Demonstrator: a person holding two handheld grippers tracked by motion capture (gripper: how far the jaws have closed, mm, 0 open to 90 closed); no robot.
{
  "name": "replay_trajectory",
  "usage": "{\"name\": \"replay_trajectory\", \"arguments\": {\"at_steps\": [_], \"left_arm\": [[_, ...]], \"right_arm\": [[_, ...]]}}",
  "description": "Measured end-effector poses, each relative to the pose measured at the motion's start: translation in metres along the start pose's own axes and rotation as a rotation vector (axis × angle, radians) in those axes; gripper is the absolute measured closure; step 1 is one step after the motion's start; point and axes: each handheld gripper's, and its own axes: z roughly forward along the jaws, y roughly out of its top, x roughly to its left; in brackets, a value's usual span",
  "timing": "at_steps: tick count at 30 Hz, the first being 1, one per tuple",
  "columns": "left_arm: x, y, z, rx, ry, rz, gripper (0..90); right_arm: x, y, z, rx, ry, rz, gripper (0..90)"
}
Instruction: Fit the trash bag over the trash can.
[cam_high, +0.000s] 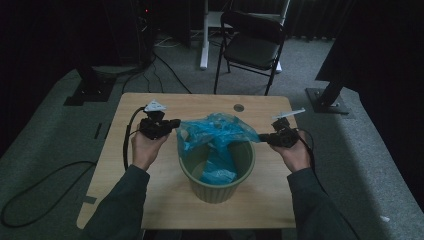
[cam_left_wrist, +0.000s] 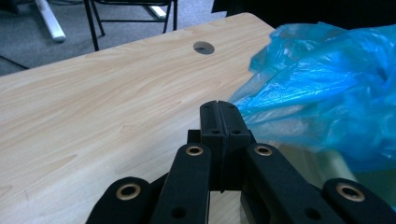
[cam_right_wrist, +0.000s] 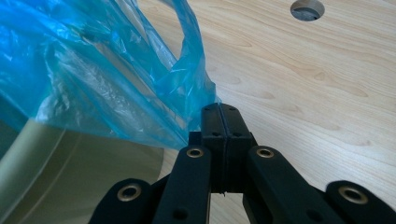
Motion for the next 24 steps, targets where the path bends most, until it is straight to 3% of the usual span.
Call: {"name": "replay_trajectory", "arguments": {"at_steps": [12,24], "left_arm": [[0.013,-0.011,-0.006,0.001,0.021,-0.047,90.0],[0.015,-0.016,-0.005,0.015,0.031,-0.064,90.0]], "right_arm": [[0.004,-0.01,-0.008,0.003,0.009,-0.019,90.0],[0.008,-0.019,-0.012,0.02,0.026,-0.035,90.0]]}}
